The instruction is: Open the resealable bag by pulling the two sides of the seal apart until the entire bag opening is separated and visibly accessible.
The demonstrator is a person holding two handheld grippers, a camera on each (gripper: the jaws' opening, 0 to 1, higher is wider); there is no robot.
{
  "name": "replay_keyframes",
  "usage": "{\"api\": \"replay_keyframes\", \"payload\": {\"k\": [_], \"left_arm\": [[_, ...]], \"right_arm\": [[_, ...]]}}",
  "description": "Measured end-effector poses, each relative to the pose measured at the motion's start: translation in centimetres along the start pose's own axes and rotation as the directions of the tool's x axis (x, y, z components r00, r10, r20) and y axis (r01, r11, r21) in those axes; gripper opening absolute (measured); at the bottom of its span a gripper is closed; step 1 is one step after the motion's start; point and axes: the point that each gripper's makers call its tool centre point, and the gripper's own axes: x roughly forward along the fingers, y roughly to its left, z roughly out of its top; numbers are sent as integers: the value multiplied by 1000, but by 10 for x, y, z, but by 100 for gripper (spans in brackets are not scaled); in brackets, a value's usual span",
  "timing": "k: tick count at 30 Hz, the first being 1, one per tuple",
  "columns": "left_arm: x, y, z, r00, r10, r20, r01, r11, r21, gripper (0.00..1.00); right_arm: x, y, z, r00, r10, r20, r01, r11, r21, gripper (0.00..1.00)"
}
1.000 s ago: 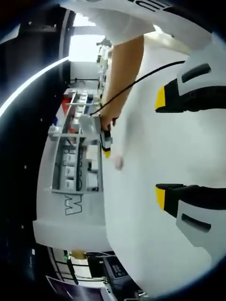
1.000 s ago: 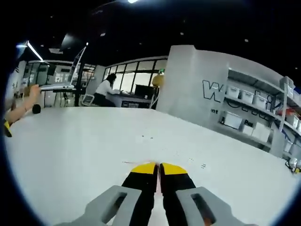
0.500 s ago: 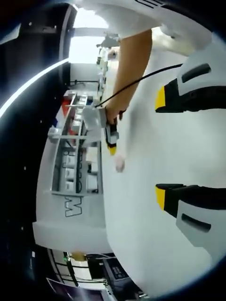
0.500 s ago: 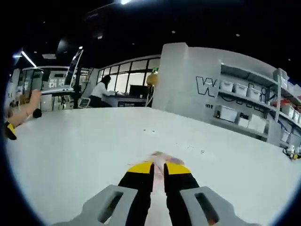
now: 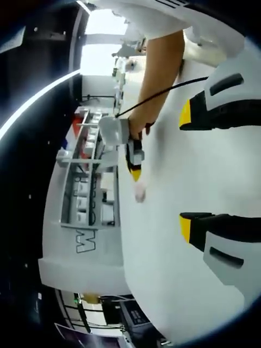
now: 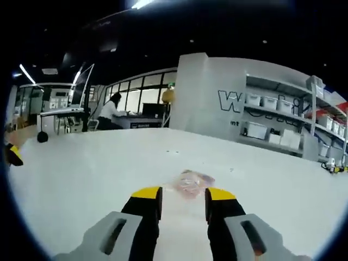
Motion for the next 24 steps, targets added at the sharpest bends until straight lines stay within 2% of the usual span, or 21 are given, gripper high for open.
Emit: {"api": "replay_keyframes", "payload": {"k": [6,13,17,20,24], "left_arm": [[-1,-2,1,1000,0,3,0,1000,1,61],[-3,-2,1,1000,3,2,-3,1000,2,61],[-3,-1,0,1000,5,2,-5,1000,-1,61],[-3,-1,-1,1000,6,0,-6,1000,-1,61],[-3,-1,0,1000,5,0,-5,1000,-3,61]], "right_arm": [[3,1,4,1000,-1,10,1,1000,1,36],[9,3,3,999,-29,19,29,1000,-2,67],[7,7,0,1000,-25,14,25,1000,3,70],[7,7,0,999,-34,23,34,999,7,77],[6,3,8,995,-69,68,67,997,37,99]]}}
